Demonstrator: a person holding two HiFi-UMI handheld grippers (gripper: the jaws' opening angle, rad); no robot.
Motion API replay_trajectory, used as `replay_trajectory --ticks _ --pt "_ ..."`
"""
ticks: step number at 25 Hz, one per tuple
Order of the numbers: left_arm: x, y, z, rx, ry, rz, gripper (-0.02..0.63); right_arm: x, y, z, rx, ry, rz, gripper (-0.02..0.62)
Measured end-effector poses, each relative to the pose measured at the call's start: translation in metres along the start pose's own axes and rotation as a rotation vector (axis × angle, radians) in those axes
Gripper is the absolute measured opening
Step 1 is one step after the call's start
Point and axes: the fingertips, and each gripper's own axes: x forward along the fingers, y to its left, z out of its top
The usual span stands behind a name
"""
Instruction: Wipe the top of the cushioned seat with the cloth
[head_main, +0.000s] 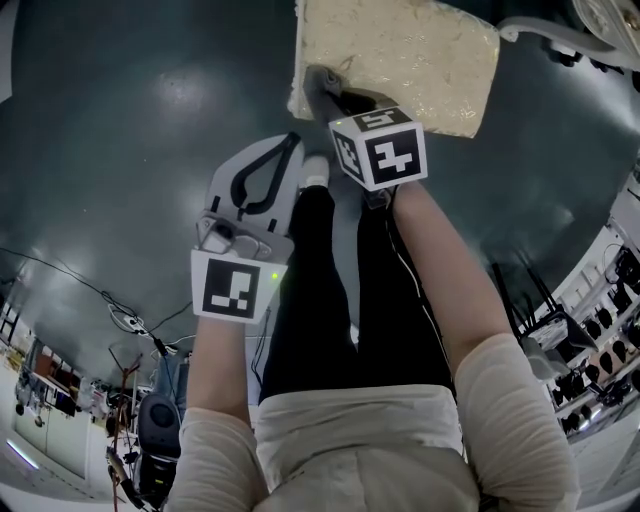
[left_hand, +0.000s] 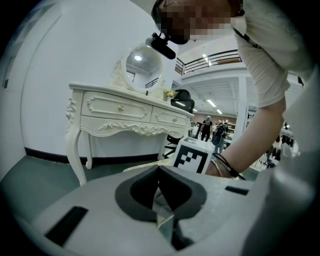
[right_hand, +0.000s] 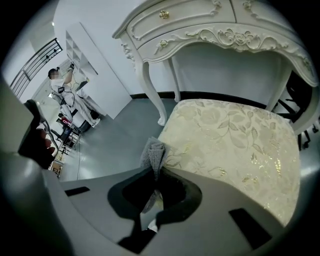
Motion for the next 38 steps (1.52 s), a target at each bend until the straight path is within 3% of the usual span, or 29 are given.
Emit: replay_trajectory --ticks 13,22,34,38 --pt "0.045 -0.047 0.001 0.030 0.030 -0.055 0.002 -0.026 -0.061 -0.017 0.025 -0.024 -0.016 0.028" --pt "0.071 -0.090 0.001 0.062 0.054 -0.098 0.002 -0.055 -0.114 -0.046 0.014 0.011 -0.115 0.028" --pt "0.118 -0.152 0.004 0.075 0.082 -0.152 0.002 -0.092 -0.181 -0.077 0.112 -0.002 -0.094 0.028" --pt "0.128 -0.155 0.009 0.081 0.086 -0.152 0.002 -0.100 -0.194 -0.076 0.109 -0.006 -0.098 0.028"
